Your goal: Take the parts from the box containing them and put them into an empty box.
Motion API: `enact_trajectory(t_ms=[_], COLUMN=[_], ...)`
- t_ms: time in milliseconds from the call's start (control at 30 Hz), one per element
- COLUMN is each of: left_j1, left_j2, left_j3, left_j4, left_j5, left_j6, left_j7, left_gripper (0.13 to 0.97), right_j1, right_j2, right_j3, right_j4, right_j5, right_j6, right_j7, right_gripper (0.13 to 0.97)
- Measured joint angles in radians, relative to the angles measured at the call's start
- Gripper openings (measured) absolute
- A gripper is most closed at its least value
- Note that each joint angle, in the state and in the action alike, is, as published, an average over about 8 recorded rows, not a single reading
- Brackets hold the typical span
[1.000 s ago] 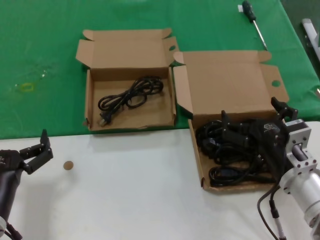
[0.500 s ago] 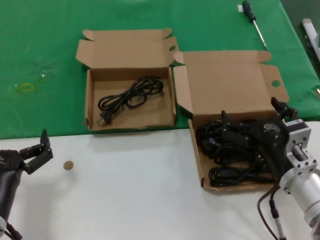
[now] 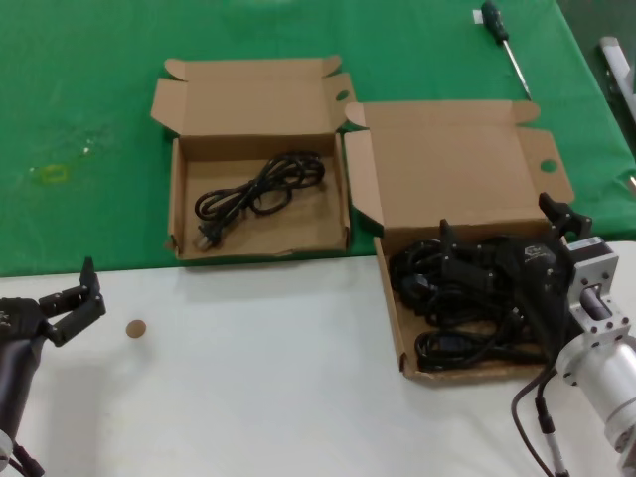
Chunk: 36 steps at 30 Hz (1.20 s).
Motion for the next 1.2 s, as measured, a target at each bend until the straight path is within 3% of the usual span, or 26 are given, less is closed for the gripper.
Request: enact_trajectory(t_ms=[1200], left_j1=[0.0], left_j2=[0.0], left_j3=[0.0], left_j4=[0.0], left_j5=[0.0], left_j6=[0.0], left_j7=[0.0], left_gripper=[0.966], right_j1=[0.0], right_j2=[0.0], right_j3=[0.0], right_j4=[0.0], right_j5=[0.0], right_j6=[0.0], right_j7=[0.0], right_gripper=[0.966])
